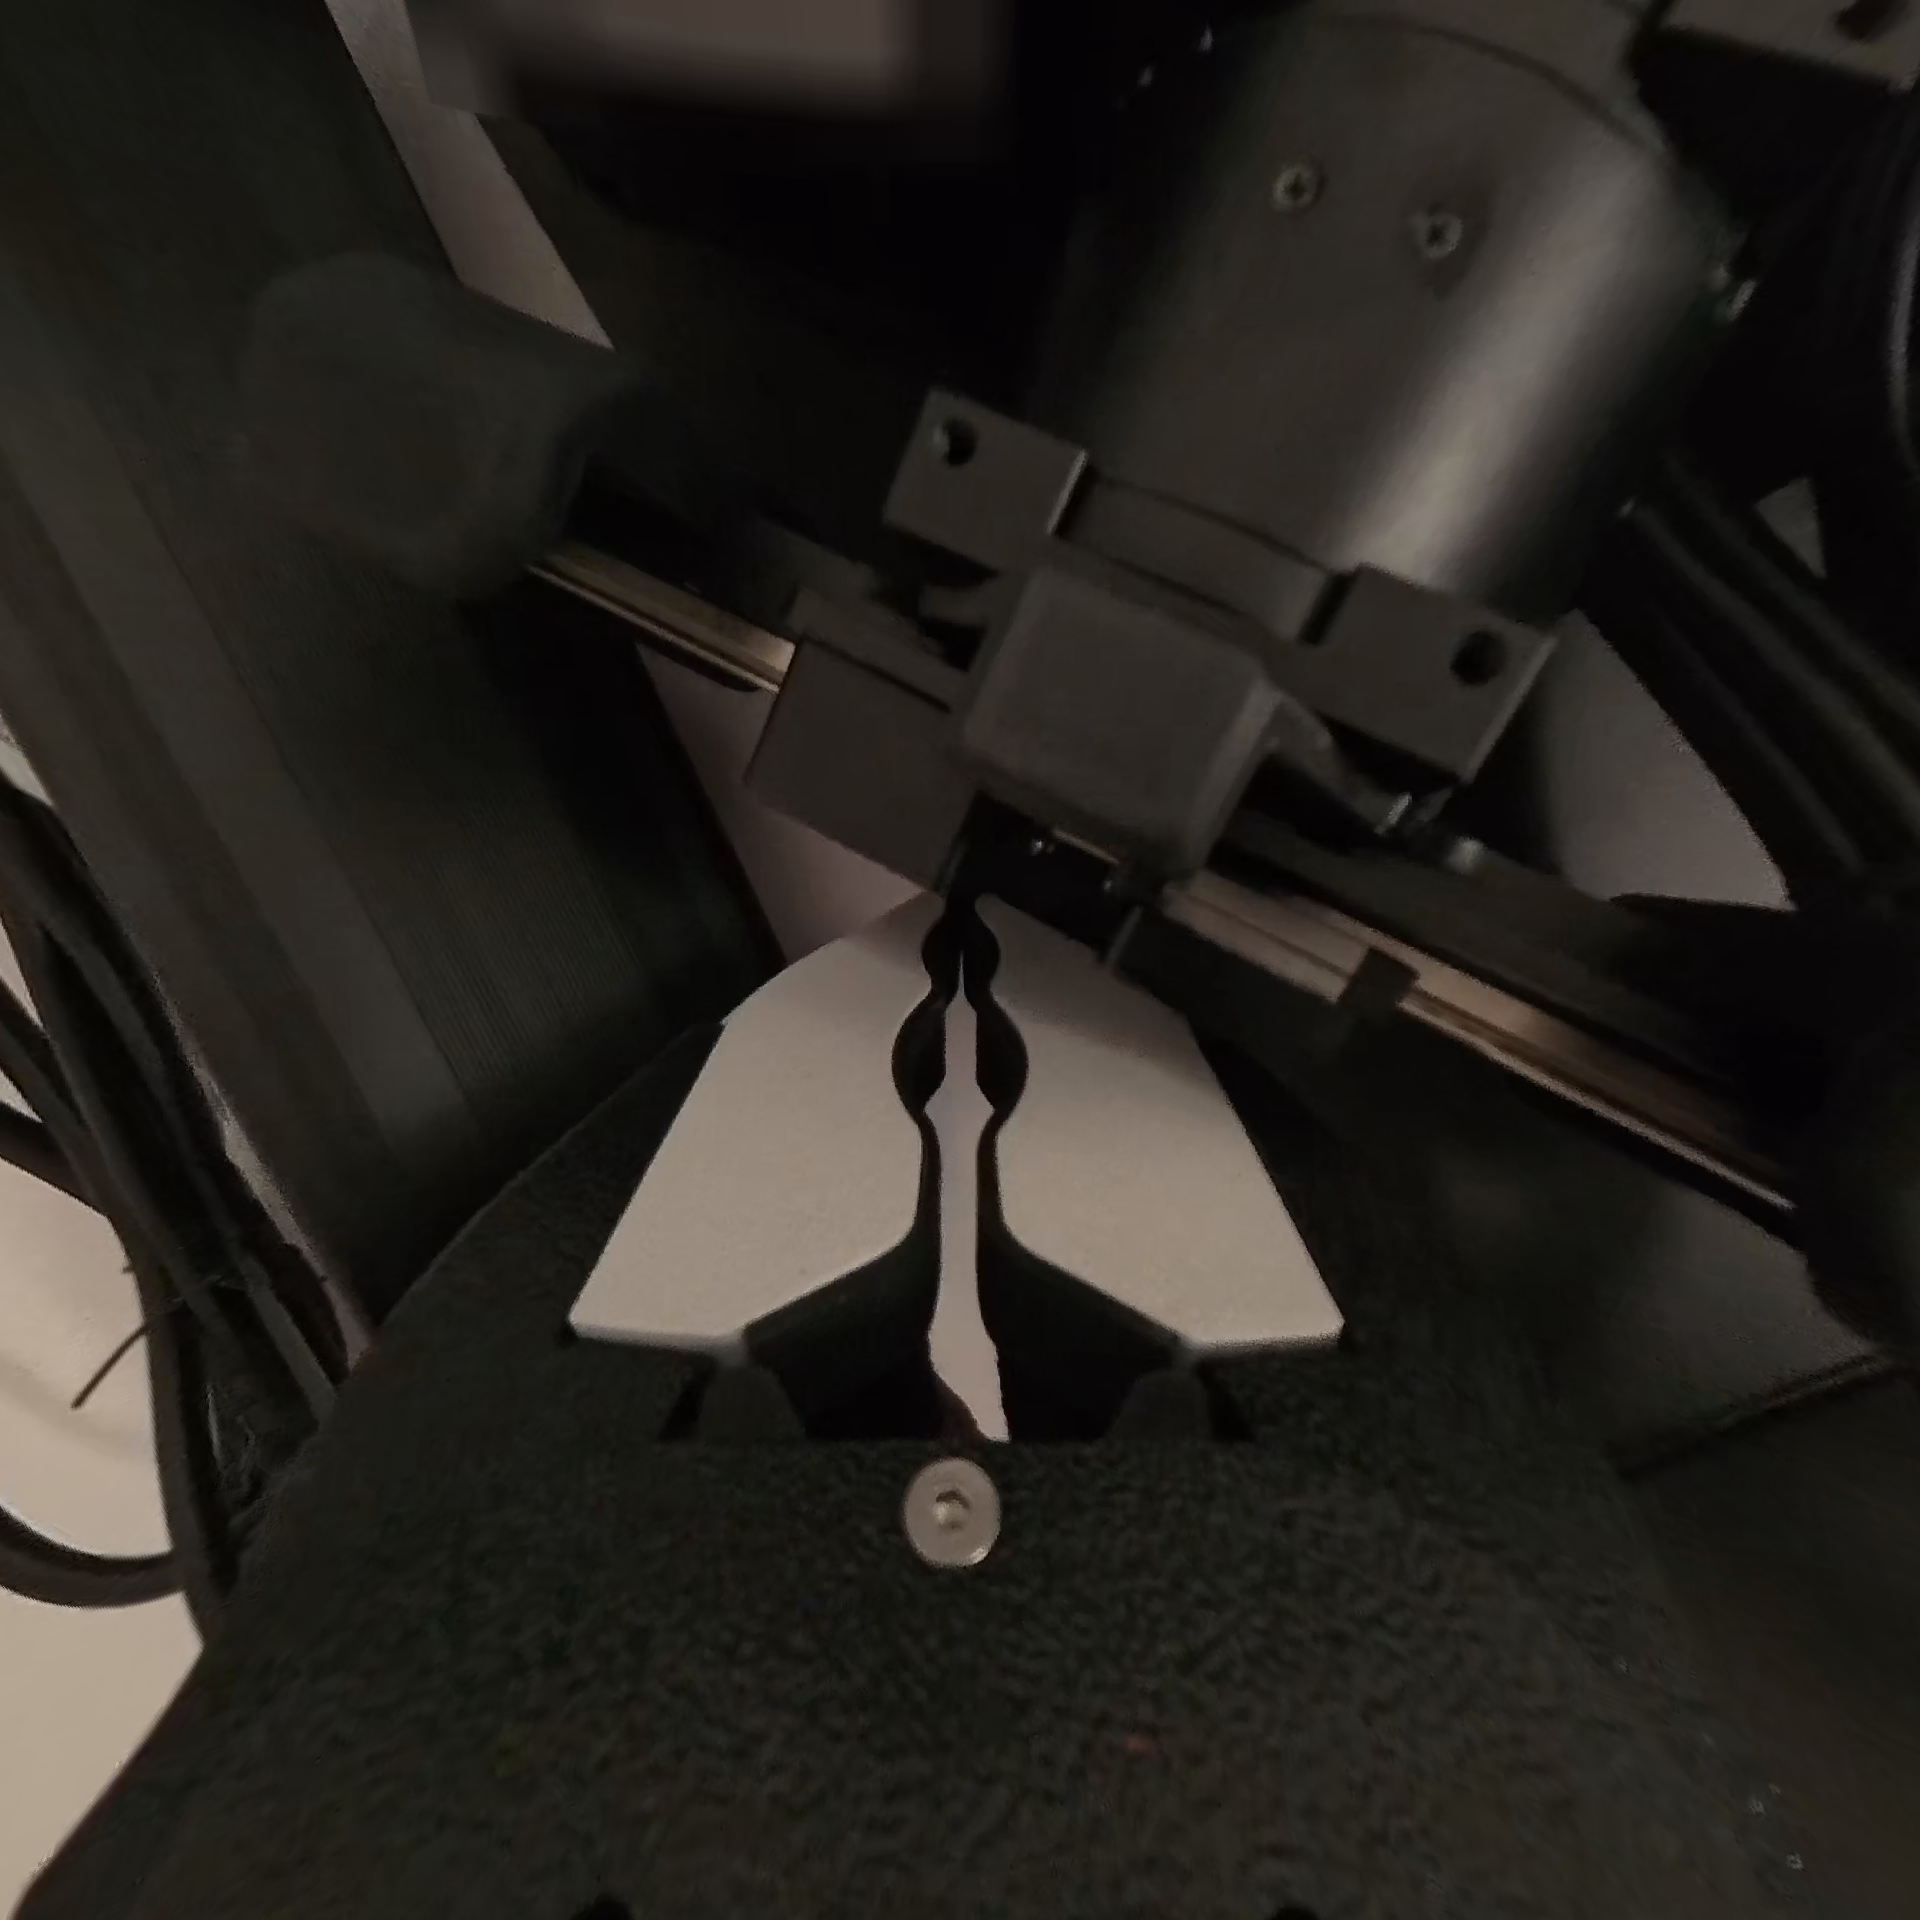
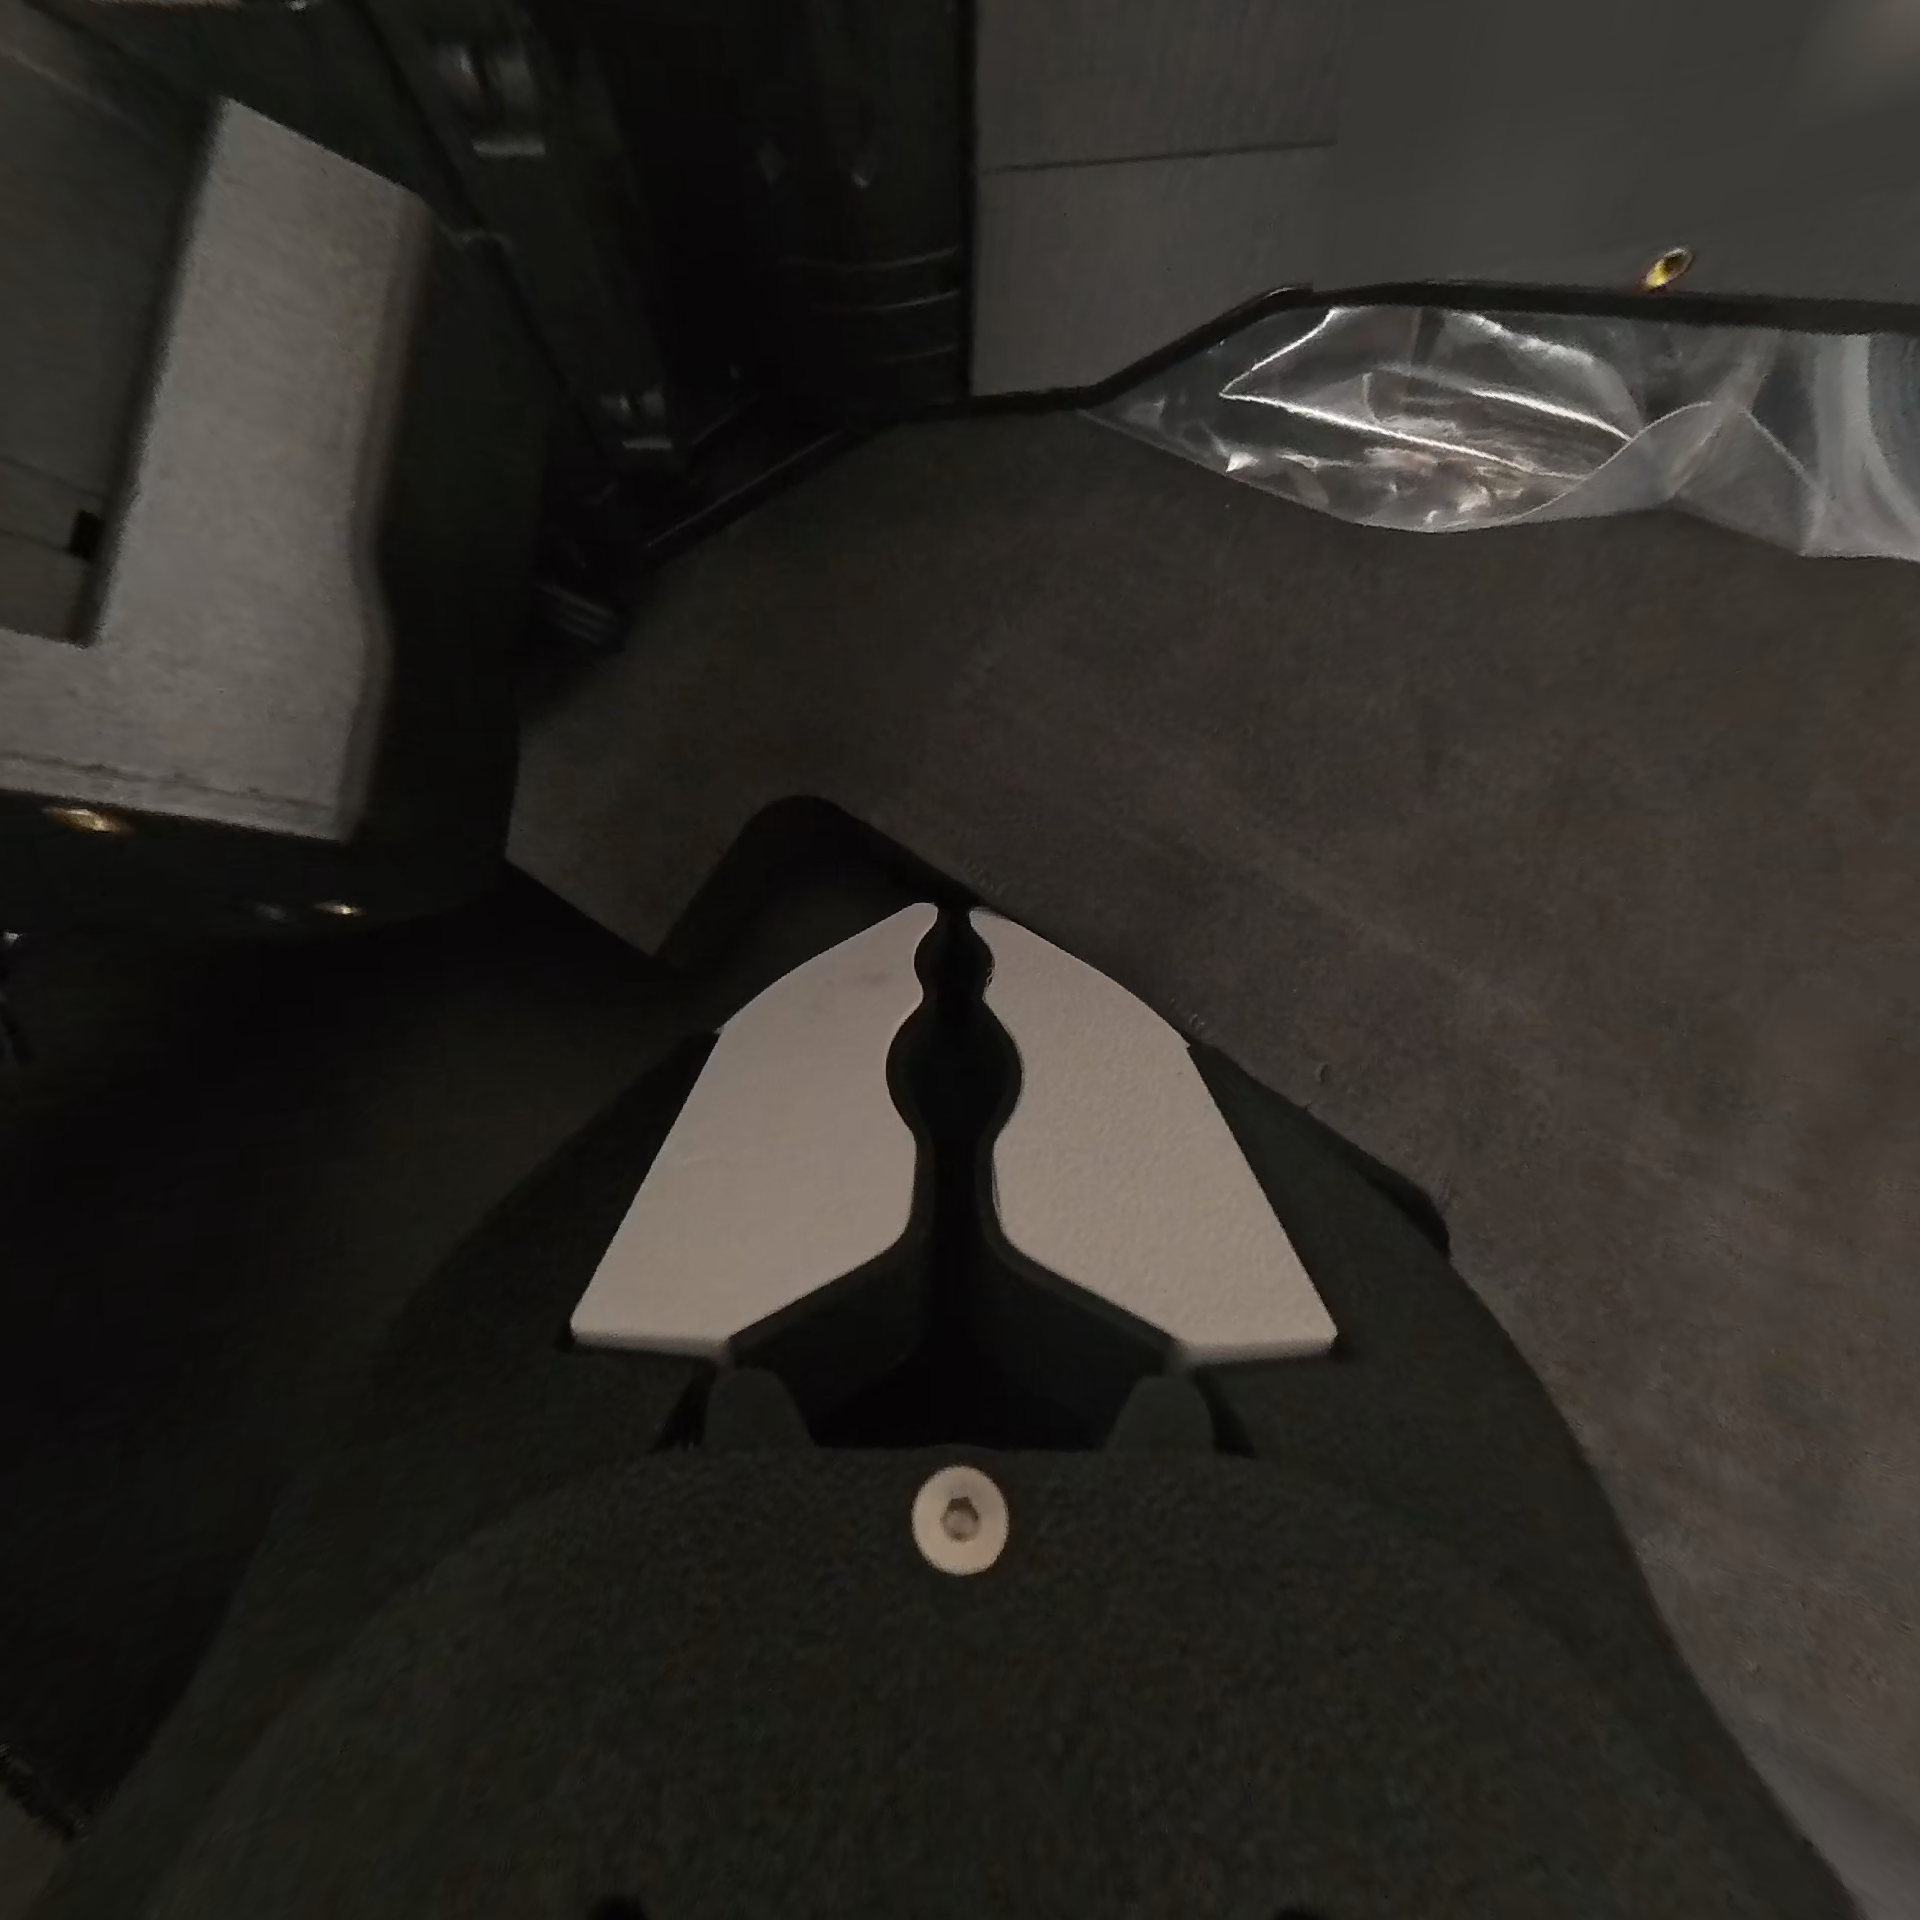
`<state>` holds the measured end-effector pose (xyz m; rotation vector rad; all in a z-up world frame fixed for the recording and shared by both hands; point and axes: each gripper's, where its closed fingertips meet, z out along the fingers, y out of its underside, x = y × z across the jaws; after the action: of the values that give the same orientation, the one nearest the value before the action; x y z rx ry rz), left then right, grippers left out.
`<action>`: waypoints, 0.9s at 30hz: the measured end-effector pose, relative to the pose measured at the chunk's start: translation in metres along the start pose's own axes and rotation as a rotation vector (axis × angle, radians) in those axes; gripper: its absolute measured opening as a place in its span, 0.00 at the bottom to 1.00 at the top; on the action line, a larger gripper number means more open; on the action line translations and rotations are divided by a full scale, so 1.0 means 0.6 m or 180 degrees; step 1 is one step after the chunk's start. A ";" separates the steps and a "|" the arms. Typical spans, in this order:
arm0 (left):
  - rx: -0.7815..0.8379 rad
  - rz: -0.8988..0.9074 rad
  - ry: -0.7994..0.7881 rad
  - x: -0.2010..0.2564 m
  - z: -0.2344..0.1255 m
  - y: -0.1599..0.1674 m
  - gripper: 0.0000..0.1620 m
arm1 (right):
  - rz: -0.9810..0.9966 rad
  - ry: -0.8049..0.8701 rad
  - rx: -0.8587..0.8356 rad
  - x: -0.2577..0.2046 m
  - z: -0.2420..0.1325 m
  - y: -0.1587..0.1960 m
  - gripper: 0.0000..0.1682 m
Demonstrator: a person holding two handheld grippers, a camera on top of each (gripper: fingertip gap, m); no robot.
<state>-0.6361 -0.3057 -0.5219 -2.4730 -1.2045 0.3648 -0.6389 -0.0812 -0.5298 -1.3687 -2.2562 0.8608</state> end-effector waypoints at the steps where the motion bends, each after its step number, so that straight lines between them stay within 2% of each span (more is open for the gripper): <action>1: -0.0036 -0.0018 0.0002 -0.001 -0.001 0.000 0.00 | -0.0024 0.0022 0.0007 0.000 0.001 0.000 0.00; 6: -0.0004 -0.0130 0.0006 0.013 -0.027 0.010 0.00 | -0.0207 -0.0038 -0.0267 -0.002 -0.016 0.011 0.00; 10: -0.0005 -0.0481 0.0355 0.043 -0.105 0.051 0.01 | -0.0463 -0.0236 -0.0571 -0.017 -0.092 0.041 0.25; 11: 0.0040 -0.0600 0.0492 0.056 -0.134 0.063 0.08 | -0.0533 -0.0226 -0.0537 -0.016 -0.122 0.043 0.29; 14: 0.0068 -0.0883 0.0750 0.088 -0.231 0.111 0.23 | -0.0599 -0.0194 -0.0548 -0.002 -0.228 0.055 0.40; 18: 0.0182 -0.1038 0.0700 0.132 -0.368 0.171 0.30 | -0.0489 0.0073 -0.0390 0.030 -0.395 0.070 0.45; 22: 0.0139 -0.1002 0.0530 0.185 -0.483 0.228 0.38 | -0.0159 0.0402 -0.0393 0.055 -0.557 0.121 0.45; 25: 0.0127 -0.1148 0.0574 0.239 -0.533 0.258 0.43 | 0.0086 0.0661 -0.0351 0.064 -0.663 0.175 0.43; 27: 0.0069 -0.1151 0.0456 0.263 -0.544 0.280 0.43 | 0.0294 0.0784 -0.0290 0.062 -0.722 0.213 0.41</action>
<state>-0.2986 -0.3441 -0.3115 -2.1606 -1.5361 0.0991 -0.3174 0.1305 -0.2909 -1.5383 -2.0796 0.5864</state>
